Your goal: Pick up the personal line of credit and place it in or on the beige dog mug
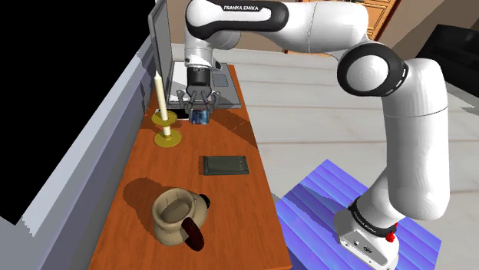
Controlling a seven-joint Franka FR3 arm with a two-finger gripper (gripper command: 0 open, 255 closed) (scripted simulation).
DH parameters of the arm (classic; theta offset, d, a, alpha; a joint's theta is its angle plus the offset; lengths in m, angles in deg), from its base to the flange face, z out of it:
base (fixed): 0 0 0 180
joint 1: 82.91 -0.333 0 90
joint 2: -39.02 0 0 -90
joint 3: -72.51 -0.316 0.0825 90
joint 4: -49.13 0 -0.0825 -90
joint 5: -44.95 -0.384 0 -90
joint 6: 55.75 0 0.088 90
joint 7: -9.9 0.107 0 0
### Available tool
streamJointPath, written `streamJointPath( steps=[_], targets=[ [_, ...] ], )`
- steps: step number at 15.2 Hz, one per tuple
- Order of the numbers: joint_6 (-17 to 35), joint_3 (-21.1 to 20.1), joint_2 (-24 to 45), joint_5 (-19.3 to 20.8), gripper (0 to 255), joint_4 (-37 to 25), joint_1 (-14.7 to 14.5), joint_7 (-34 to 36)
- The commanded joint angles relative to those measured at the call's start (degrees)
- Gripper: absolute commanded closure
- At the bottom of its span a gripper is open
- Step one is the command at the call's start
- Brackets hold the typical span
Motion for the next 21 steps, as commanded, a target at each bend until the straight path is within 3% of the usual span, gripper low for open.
streamJointPath(
  steps=[1,17,21],
  targets=[
    [-1.48,-0.08,0.02,-0.04,255,-1.56,0.01,0.55],
    [-13.76,-0.87,3.05,-0.3,255,-17.88,-0.76,5.84],
    [-6.71,-1.89,-6.5,-2.37,255,-2.5,-1.69,6.77]
  ],
)
